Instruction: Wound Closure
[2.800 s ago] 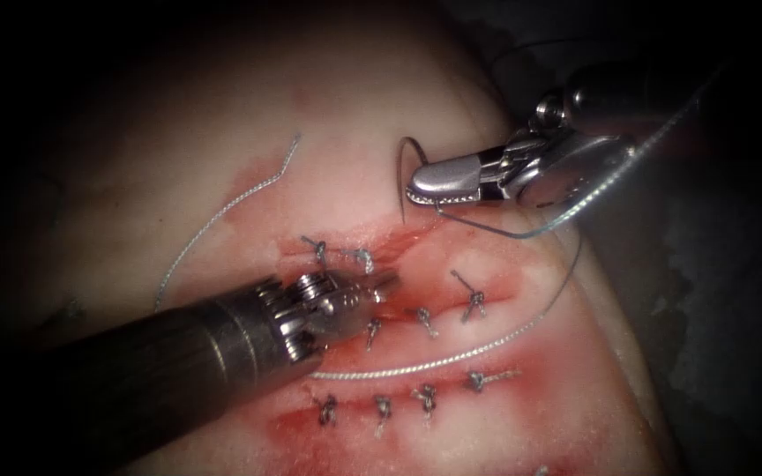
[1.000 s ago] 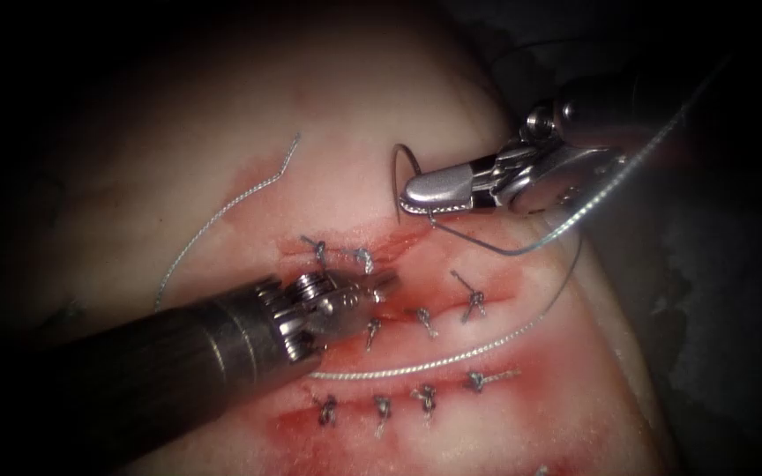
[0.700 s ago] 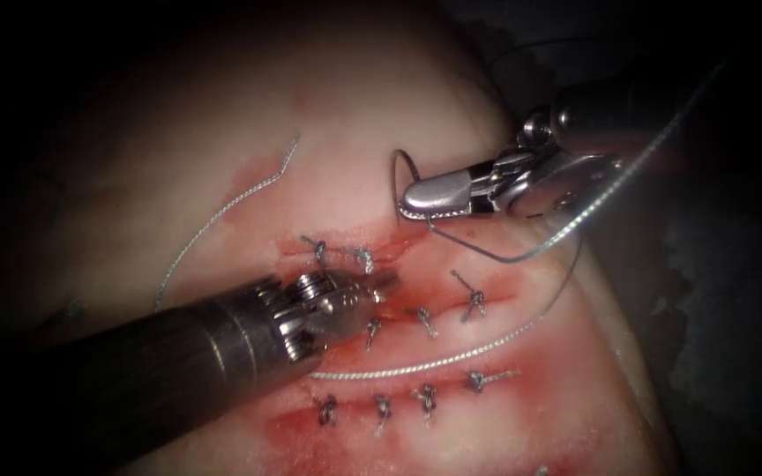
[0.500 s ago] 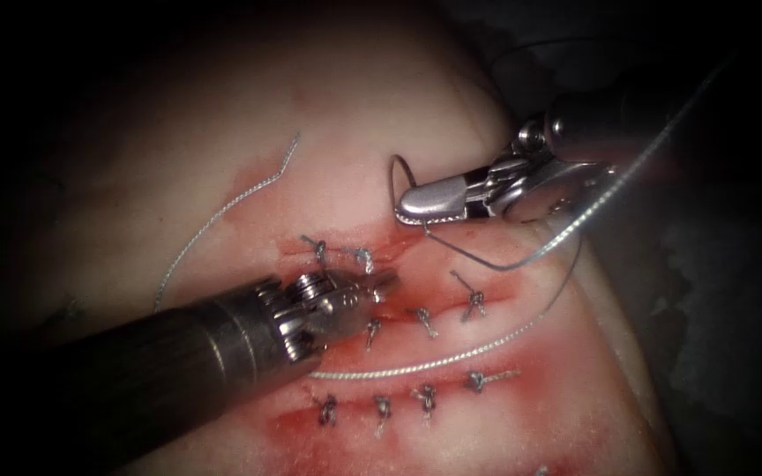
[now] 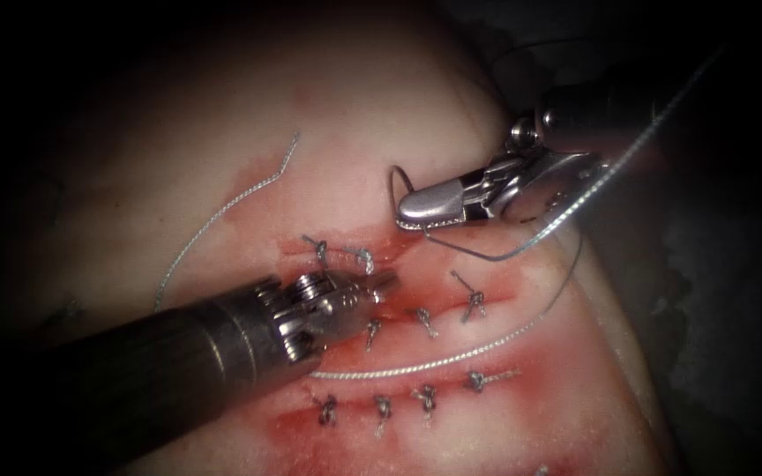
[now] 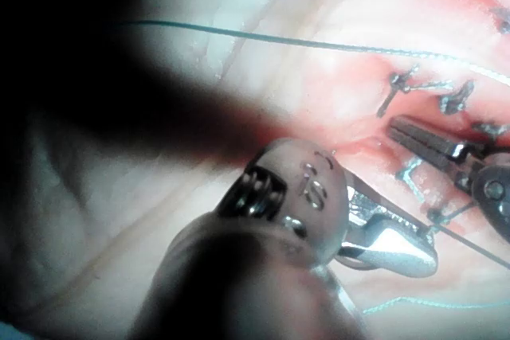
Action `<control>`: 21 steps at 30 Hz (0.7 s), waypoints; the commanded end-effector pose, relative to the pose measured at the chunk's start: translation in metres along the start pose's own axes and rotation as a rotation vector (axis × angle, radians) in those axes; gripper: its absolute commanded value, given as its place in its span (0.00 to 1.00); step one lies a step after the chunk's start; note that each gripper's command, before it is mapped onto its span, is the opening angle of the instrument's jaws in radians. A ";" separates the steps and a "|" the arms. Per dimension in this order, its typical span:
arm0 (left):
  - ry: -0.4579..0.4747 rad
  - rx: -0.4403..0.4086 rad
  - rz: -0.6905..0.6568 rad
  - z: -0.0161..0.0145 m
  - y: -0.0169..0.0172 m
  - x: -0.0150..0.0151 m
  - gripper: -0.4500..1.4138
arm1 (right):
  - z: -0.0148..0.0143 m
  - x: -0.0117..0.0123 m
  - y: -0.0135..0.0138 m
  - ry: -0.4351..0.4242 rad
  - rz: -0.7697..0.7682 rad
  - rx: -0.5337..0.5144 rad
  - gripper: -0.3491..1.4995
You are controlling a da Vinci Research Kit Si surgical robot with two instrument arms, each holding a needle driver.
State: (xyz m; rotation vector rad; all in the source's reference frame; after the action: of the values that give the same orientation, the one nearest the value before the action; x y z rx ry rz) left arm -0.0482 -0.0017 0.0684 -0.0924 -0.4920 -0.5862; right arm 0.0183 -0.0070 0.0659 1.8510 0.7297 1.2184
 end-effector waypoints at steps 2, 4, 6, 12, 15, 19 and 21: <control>-0.005 -0.003 0.000 0.0006 0.0006 -0.0009 0.00 | 0.0006 0.0011 -0.0001 0.002 0.018 0.005 0.00; -0.005 -0.003 0.000 0.0006 0.0006 -0.0009 0.00 | 0.0006 0.0012 -0.0002 0.002 0.036 0.011 0.00; -0.005 -0.003 0.000 0.0006 0.0006 -0.0009 0.00 | 0.0005 0.0012 -0.0004 -0.001 0.043 0.017 0.00; -0.005 -0.002 -0.001 0.0007 0.0005 -0.0009 0.00 | 0.0005 0.0016 -0.0011 0.005 0.047 0.046 0.00; -0.006 0.001 -0.001 0.0007 0.0004 -0.0010 0.00 | 0.0005 0.0017 -0.0014 0.030 0.048 0.068 0.00; -0.006 0.000 -0.001 0.0007 0.0004 -0.0009 0.00 | 0.0004 0.0021 -0.0018 0.040 0.057 0.076 0.00; -0.006 0.003 -0.001 0.0007 0.0004 -0.0009 0.00 | 0.0004 0.0022 -0.0019 0.040 0.063 0.079 0.00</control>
State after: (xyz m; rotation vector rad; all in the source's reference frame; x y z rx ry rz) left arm -0.0484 -0.0019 0.0685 -0.0866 -0.4949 -0.5852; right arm 0.0184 -0.0051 0.0649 1.9421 0.7389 1.3012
